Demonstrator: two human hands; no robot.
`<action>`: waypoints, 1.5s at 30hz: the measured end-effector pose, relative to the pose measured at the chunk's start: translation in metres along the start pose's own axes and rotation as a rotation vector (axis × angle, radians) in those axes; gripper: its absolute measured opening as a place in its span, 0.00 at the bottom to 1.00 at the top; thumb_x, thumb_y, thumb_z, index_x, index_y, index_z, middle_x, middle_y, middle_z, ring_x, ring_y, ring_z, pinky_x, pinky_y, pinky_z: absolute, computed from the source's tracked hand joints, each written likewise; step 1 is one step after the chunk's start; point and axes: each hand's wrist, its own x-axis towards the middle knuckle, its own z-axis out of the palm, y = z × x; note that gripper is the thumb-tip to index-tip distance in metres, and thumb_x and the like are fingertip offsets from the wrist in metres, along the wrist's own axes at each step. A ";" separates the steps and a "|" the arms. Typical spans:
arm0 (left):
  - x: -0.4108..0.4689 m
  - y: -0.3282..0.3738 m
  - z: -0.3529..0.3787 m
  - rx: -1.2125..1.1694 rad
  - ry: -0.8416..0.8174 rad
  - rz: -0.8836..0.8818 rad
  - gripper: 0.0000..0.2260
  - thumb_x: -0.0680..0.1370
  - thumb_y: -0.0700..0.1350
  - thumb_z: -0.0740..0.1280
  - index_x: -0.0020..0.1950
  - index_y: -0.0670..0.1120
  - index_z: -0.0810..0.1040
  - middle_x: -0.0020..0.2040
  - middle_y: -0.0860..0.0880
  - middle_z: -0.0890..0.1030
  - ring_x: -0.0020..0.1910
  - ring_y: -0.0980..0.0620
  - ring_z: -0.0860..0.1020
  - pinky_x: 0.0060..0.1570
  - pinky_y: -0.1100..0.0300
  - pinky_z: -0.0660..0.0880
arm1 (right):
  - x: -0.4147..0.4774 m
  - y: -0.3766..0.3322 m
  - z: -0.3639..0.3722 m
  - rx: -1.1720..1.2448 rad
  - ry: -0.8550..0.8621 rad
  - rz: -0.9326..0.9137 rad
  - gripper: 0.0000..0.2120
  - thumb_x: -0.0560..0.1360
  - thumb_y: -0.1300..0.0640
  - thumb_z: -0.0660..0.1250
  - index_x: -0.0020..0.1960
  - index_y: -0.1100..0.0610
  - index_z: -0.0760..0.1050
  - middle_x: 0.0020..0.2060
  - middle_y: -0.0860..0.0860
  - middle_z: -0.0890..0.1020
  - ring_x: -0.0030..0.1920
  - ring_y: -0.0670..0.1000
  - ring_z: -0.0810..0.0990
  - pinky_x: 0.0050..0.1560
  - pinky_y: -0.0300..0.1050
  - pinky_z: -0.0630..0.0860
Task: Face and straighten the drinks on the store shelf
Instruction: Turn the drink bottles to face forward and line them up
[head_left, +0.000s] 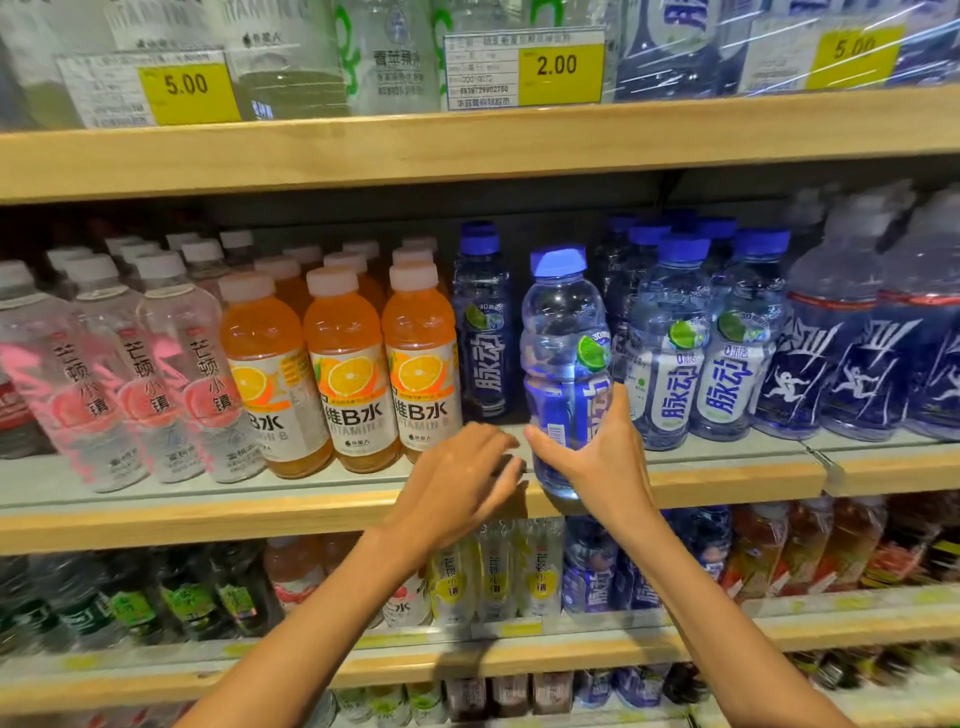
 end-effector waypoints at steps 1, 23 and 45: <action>-0.001 -0.001 0.004 0.080 -0.017 0.083 0.14 0.79 0.47 0.58 0.49 0.40 0.80 0.43 0.45 0.81 0.40 0.47 0.79 0.34 0.55 0.75 | 0.003 0.002 0.002 -0.011 0.017 0.009 0.30 0.64 0.45 0.77 0.56 0.55 0.65 0.48 0.49 0.80 0.48 0.52 0.80 0.48 0.48 0.77; -0.009 -0.015 0.023 0.196 -0.113 0.248 0.16 0.81 0.48 0.56 0.53 0.40 0.79 0.48 0.43 0.80 0.44 0.46 0.78 0.39 0.54 0.77 | 0.007 0.012 0.021 -0.289 0.242 0.003 0.26 0.74 0.54 0.71 0.67 0.62 0.68 0.58 0.55 0.75 0.54 0.45 0.71 0.48 0.26 0.61; -0.029 -0.030 0.027 0.322 0.050 0.356 0.16 0.80 0.46 0.58 0.54 0.38 0.80 0.51 0.40 0.82 0.49 0.44 0.81 0.47 0.54 0.79 | 0.024 0.010 0.042 -0.225 0.139 -0.082 0.21 0.75 0.53 0.69 0.63 0.62 0.71 0.57 0.55 0.78 0.58 0.53 0.76 0.57 0.44 0.71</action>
